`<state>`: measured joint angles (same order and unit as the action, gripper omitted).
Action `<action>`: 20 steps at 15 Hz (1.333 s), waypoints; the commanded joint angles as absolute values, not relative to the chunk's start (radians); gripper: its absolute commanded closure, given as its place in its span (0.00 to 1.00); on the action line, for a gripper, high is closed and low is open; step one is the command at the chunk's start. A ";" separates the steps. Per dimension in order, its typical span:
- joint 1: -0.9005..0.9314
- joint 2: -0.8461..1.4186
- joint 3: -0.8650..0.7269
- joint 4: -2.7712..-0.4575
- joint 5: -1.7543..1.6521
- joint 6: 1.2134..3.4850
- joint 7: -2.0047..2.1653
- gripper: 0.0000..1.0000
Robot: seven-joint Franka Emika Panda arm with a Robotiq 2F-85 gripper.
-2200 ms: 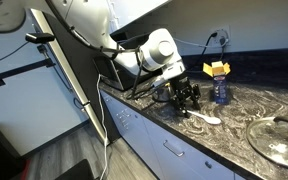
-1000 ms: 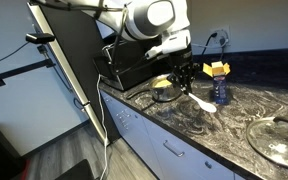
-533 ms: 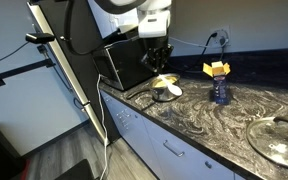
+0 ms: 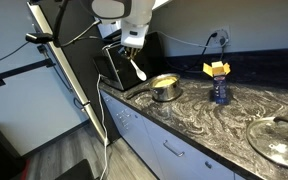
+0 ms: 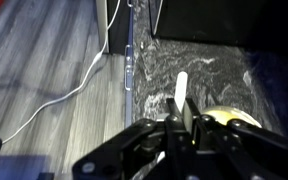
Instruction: Pick up the spoon and stir the pot
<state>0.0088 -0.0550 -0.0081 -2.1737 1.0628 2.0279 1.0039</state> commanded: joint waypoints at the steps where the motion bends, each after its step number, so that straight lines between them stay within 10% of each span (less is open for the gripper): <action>1: 0.024 -0.025 0.009 -2.150 1.246 1.943 0.874 0.97; 20: 0.116 0.303 0.058 -1.874 1.370 2.520 0.938 0.97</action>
